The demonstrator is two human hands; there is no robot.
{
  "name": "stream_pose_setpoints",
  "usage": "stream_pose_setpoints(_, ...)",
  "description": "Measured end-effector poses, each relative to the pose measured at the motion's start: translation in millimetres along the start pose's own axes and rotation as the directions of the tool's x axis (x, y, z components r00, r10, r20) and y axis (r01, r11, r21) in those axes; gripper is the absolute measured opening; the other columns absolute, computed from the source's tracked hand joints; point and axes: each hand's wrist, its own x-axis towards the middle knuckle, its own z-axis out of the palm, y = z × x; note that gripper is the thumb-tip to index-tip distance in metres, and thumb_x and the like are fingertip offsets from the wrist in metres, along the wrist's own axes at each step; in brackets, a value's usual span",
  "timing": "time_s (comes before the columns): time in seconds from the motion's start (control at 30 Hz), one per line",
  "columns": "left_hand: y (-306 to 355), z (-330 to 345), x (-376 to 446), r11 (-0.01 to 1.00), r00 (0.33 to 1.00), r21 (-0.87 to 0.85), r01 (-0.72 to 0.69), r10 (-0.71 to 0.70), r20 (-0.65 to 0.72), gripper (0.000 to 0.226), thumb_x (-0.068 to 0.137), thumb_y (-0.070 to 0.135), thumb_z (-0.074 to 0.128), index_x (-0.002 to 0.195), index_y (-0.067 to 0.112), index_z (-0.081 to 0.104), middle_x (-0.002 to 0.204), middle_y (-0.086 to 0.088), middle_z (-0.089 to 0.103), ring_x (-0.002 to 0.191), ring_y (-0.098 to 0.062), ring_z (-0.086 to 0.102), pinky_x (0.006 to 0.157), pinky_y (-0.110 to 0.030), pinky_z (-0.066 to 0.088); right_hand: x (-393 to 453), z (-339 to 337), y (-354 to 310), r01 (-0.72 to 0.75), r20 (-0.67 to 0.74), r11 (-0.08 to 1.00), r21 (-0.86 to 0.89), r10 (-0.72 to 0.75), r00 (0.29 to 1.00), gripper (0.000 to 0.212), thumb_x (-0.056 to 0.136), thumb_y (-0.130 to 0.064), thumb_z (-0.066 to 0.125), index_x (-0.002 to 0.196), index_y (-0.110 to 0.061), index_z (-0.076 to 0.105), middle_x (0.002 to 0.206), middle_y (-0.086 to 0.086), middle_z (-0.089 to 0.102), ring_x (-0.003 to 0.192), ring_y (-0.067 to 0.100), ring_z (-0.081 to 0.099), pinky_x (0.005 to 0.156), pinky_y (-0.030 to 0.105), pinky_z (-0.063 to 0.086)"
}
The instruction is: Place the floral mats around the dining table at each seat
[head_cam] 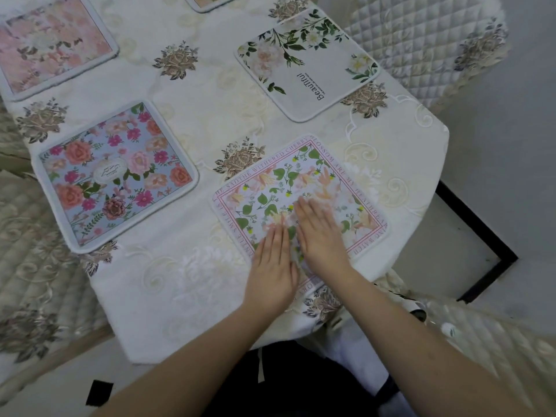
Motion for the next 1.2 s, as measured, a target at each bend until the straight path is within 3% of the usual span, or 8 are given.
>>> stream_pose_setpoints(0.13,2,11,-12,0.996,0.997,0.078,-0.052,0.046,0.068,0.063,0.101,0.036,0.024,0.151,-0.002,0.029,0.161,-0.019,0.021,0.151,-0.031,0.016,0.12,-0.046,0.017,-16,15,-5,0.005,0.02,0.997,-0.083,-0.003,1.0,0.054,0.1,-0.032,0.025,0.148,-0.011,0.038,0.156,0.004,0.034,0.145,0.02,0.029,0.117,0.039,0.017)
stream_pose_setpoints(0.37,-24,7,-11,0.984,0.987,0.09,-0.157,0.152,0.059,0.077,0.096,0.056,0.036,0.152,0.003,0.03,0.162,-0.015,0.021,0.151,-0.027,0.016,0.123,-0.044,0.014,-26,10,16,-0.037,0.019,0.989,-0.14,0.04,0.999,0.057,0.101,-0.044,0.031,0.153,-0.024,0.028,0.161,-0.002,0.021,0.15,0.015,0.014,0.121,0.042,0.012)
stream_pose_setpoints(0.47,-46,-1,-8,0.973,0.981,0.137,-0.188,0.178,0.081,0.085,0.095,0.065,0.032,0.155,0.006,0.022,0.163,-0.013,0.016,0.152,-0.026,0.013,0.123,-0.042,0.012,-28,3,37,-0.1,0.005,0.984,-0.148,0.102,0.995,0.058,0.101,-0.046,0.028,0.155,-0.024,0.022,0.162,-0.002,0.015,0.15,0.014,0.009,0.121,0.041,0.008)
stream_pose_setpoints(0.73,-99,-25,5,0.987,0.986,0.159,-0.022,-0.005,0.165,0.102,0.085,0.085,0.019,0.157,0.019,-0.009,0.164,0.0,-0.016,0.151,-0.017,-0.014,0.124,-0.039,0.001,-32,-17,84,-0.263,-0.054,0.959,-0.102,0.259,0.965,0.06,0.101,-0.045,0.028,0.155,-0.019,0.02,0.163,0.003,0.016,0.15,0.018,0.011,0.121,0.037,0.006)
stream_pose_setpoints(0.9,-117,-37,9,0.985,0.988,0.172,0.003,-0.03,0.153,0.101,0.084,0.085,0.021,0.157,0.022,-0.012,0.163,0.006,-0.018,0.15,-0.01,-0.016,0.123,-0.035,-0.003,-34,-23,90,-0.359,-0.088,0.931,-0.071,0.352,0.932,0.065,0.098,-0.045,0.019,0.154,-0.011,0.024,0.162,0.008,0.018,0.149,0.02,0.015,0.121,0.037,0.007)
stream_pose_setpoints(1.1,-127,-53,20,0.984,0.979,0.176,0.027,-0.061,0.194,0.088,0.093,0.074,0.021,0.156,0.023,-0.013,0.162,0.009,-0.017,0.15,-0.007,-0.013,0.123,-0.035,-0.003,-38,-24,94,-0.513,-0.168,0.857,-0.038,0.501,0.849,0.061,0.101,-0.037,0.02,0.146,0.001,0.037,0.153,0.018,0.038,0.143,0.031,0.033,0.118,0.046,0.019)
stream_pose_setpoints(1.2,-124,-61,27,0.984,0.969,0.172,0.039,-0.079,0.233,0.072,0.101,0.059,0.019,0.158,0.022,-0.003,0.165,0.006,-0.008,0.152,-0.009,-0.006,0.123,-0.036,-0.001,-38,-30,86,-0.576,-0.182,0.817,-0.01,0.565,0.805,0.052,0.106,-0.032,0.03,0.148,-0.003,0.036,0.155,0.014,0.034,0.146,0.028,0.024,0.119,0.043,0.007)
